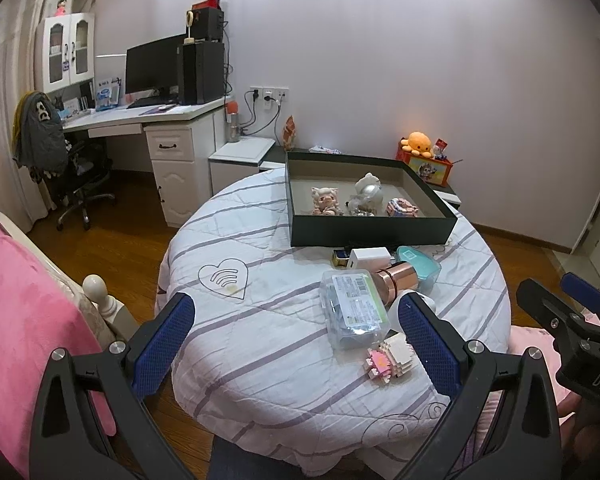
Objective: Organize rigid objects
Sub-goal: 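Move both tools back toward the clear box and white plug device, then grasp the clear plastic box with the left tool while the right tool grasps the white plug device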
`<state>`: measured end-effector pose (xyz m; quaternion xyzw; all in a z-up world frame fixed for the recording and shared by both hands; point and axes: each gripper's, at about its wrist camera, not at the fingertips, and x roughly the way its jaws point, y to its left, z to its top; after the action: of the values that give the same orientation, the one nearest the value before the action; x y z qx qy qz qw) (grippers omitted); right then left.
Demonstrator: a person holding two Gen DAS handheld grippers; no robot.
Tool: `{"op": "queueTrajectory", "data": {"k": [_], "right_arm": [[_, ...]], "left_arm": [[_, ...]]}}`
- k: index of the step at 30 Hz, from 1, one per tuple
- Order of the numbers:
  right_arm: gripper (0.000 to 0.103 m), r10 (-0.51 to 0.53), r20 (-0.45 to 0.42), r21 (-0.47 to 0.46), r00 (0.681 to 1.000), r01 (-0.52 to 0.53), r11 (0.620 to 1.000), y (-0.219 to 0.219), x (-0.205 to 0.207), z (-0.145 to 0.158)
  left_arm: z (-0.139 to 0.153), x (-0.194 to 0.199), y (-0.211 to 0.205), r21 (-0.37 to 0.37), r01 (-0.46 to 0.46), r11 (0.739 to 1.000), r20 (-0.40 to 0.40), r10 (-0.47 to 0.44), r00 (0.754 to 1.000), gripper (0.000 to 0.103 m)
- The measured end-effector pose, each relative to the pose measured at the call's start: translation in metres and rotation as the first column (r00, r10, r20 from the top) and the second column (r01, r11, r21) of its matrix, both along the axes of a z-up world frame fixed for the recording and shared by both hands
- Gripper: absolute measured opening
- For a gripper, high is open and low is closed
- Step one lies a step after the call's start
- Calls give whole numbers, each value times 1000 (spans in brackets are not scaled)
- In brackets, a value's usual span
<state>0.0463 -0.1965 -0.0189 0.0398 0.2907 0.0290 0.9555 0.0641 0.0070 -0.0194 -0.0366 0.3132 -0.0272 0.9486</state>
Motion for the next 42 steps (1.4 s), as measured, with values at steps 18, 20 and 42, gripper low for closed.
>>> {"op": "queueTrajectory", "data": {"k": [18, 20, 42], "right_arm": [[103, 65, -210, 32, 976, -59, 998, 4, 49, -73], [103, 73, -227, 36, 971, -67, 997, 5, 57, -80], [56, 183, -284, 76, 941, -168, 983, 4, 102, -121]], "left_arm": [[-38, 28, -3, 13, 0, 1000, -113, 2, 994, 103], [-44, 35, -5, 15, 6, 1000, -131, -4, 991, 103], [-76, 83, -44, 12, 79, 997, -226, -74, 971, 103]]}}
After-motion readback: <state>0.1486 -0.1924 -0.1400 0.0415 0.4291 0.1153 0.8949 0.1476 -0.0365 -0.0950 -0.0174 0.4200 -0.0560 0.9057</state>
